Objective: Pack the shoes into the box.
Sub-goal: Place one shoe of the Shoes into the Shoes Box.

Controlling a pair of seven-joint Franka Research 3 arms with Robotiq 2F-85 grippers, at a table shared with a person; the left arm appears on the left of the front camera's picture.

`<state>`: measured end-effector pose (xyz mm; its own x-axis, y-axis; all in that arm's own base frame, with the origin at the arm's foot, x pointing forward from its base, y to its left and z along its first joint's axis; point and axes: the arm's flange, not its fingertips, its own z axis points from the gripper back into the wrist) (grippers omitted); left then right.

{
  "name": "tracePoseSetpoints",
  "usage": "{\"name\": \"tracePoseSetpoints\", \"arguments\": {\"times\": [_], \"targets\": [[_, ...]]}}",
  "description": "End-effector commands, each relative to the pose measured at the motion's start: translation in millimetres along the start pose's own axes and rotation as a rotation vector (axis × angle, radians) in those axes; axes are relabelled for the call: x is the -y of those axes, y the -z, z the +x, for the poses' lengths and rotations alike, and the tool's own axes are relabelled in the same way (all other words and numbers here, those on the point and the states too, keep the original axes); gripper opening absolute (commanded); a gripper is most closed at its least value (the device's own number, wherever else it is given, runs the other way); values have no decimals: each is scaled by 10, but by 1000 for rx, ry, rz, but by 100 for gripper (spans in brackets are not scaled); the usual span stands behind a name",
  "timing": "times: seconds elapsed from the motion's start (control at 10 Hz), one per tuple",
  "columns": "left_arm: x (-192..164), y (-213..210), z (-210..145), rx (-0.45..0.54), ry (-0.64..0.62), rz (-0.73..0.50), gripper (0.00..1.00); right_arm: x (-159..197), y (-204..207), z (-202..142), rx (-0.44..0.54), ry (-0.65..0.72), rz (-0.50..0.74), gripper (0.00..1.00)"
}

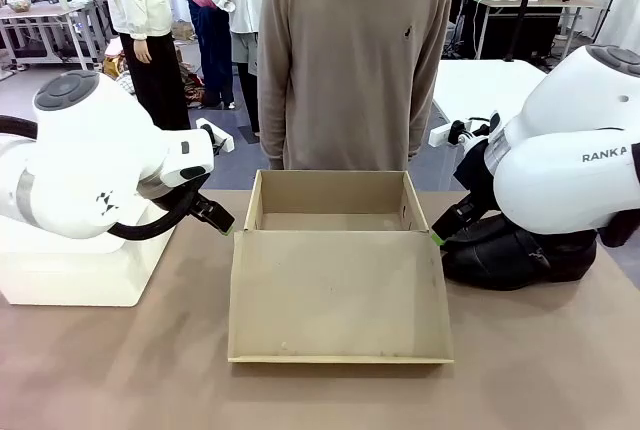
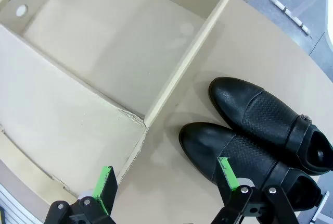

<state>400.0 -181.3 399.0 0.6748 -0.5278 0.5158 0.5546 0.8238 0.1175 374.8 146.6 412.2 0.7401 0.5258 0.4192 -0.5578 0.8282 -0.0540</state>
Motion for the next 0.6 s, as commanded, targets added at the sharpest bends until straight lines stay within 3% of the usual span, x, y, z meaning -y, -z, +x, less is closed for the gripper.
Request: {"name": "tracePoseSetpoints", "arguments": {"times": [0.0,0.5], "targets": [[-17,-10,-2,2,5,5,100,15,0,8,11,1,-4,100],[0,0,0,0,0,0,100,0,0,0,0,0,0,100]]}}
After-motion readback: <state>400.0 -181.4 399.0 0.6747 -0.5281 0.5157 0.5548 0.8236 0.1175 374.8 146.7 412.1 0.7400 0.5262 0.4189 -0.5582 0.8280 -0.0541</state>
